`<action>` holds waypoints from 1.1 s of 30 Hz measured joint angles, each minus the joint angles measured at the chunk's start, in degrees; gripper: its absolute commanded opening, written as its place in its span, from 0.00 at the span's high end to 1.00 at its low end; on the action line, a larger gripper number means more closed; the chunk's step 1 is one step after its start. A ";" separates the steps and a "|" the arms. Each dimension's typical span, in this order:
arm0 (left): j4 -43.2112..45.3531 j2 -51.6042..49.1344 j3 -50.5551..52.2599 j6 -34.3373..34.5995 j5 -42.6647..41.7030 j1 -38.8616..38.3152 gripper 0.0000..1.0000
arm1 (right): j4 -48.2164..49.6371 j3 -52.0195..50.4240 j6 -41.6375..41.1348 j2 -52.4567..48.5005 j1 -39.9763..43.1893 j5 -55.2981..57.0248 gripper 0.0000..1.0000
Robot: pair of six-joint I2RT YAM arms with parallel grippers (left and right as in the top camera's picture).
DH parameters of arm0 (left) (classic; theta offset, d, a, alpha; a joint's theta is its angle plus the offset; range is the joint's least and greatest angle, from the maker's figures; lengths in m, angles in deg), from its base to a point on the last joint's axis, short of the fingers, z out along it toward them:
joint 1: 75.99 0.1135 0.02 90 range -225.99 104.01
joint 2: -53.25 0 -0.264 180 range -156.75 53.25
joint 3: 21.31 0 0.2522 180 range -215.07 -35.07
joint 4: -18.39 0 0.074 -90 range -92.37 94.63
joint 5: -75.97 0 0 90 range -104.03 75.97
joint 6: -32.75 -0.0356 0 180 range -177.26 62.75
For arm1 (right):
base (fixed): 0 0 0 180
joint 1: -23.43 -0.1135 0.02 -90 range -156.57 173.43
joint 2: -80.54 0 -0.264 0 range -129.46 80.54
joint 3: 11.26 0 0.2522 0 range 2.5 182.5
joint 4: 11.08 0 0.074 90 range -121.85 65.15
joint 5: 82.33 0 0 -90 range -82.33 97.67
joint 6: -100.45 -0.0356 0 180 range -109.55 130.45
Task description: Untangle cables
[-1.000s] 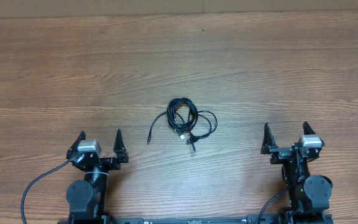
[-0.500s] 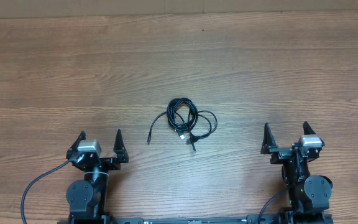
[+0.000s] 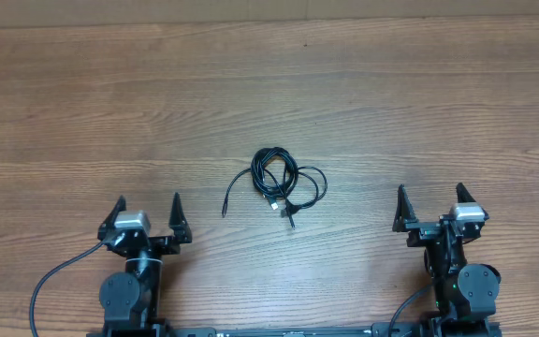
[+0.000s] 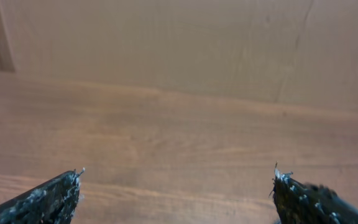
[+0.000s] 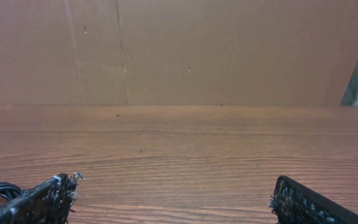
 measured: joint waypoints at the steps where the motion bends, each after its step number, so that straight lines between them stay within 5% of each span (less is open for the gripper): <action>1: 1.03 0.00 0.02 0.02 0.31 0.00 0.00 | 0.02 0.00 -0.02 0.00 0.00 0.00 0.00; 7: 9.90 0.00 0.07 0.02 -1.53 0.00 0.00 | 0.00 0.00 -0.04 0.00 0.00 0.00 0.00; 13: 9.75 0.00 -0.31 0.70 -5.14 0.00 0.00 | -0.02 0.00 -0.04 0.00 0.02 0.00 0.00; 22: -5.77 -2.62 -13.46 1.64 -7.08 0.00 0.00 | 0.00 0.00 -0.04 0.00 0.02 0.00 0.00; 33: -18.95 -20.44 -34.97 1.86 -11.47 0.00 0.00 | -0.02 0.00 0.00 0.00 0.02 0.02 0.00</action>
